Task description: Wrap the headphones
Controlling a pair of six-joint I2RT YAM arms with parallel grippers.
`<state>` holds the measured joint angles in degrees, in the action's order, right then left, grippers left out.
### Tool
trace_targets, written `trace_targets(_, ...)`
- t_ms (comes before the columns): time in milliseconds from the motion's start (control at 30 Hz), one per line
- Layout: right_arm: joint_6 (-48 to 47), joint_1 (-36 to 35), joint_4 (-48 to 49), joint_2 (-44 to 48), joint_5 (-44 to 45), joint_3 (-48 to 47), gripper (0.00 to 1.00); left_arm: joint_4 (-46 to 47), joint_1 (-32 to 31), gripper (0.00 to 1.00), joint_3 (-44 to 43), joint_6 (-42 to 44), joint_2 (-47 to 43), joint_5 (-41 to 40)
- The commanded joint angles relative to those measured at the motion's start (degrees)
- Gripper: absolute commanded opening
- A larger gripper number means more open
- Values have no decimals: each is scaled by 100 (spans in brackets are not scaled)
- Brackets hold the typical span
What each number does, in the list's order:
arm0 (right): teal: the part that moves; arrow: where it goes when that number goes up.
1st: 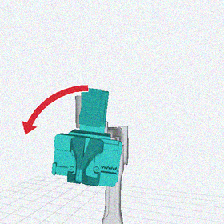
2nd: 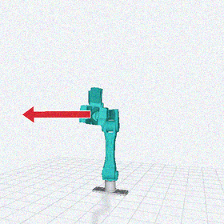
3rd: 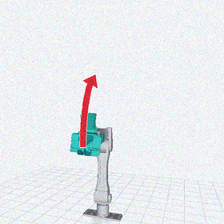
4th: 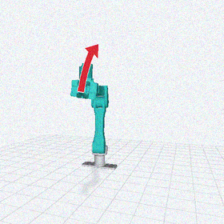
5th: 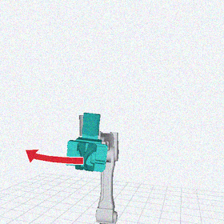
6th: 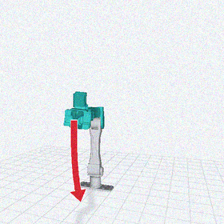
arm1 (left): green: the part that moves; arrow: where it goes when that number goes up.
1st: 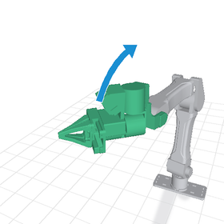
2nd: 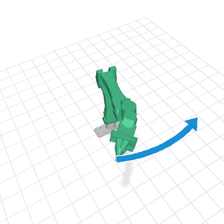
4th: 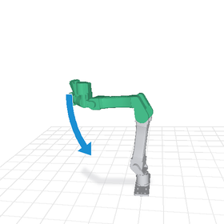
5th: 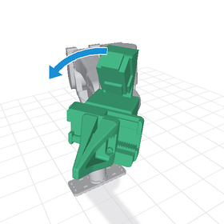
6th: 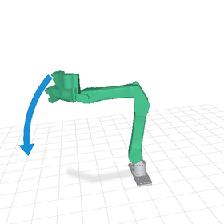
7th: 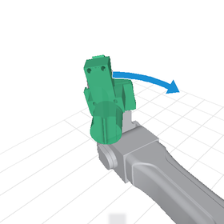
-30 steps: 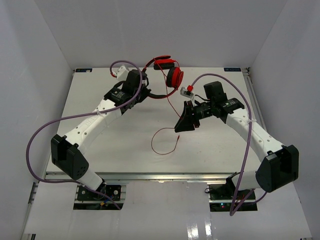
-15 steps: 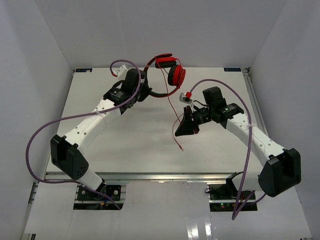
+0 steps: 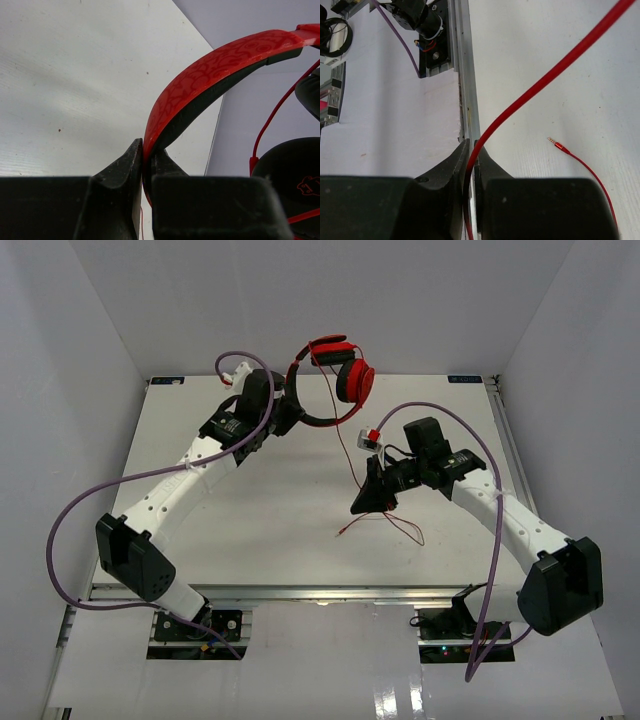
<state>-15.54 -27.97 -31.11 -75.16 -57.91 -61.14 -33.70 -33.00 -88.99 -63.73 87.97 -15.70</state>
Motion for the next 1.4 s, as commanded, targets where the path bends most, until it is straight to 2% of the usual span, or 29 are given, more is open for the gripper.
trace_targets(0, -195, 177, 26, 186, 17, 58, 13, 426, 117, 0, -207, 149, -745, 355)
trace_targets(300, -569, 637, -180, 97, -34, 54, 11, 35, 259, 0, -215, 727, -1358, 542)
trace_targets(567, -910, 714, -370, -62, 394, -323, 10, -325, 259, 0, -130, 1057, -1828, 580)
trace_targets(767, -1112, 711, -328, -136, 998, -652, 10, -651, 259, 0, -258, 1196, -1918, 598)
trace_targets(1133, -1697, 714, -378, 133, 1466, -1058, 8, -1401, 267, 0, -601, 1890, -1907, -135)
trace_targets(1367, -1874, 714, -255, 195, 1801, -1040, 8, -1340, 259, 0, -681, 1935, -1862, 157)
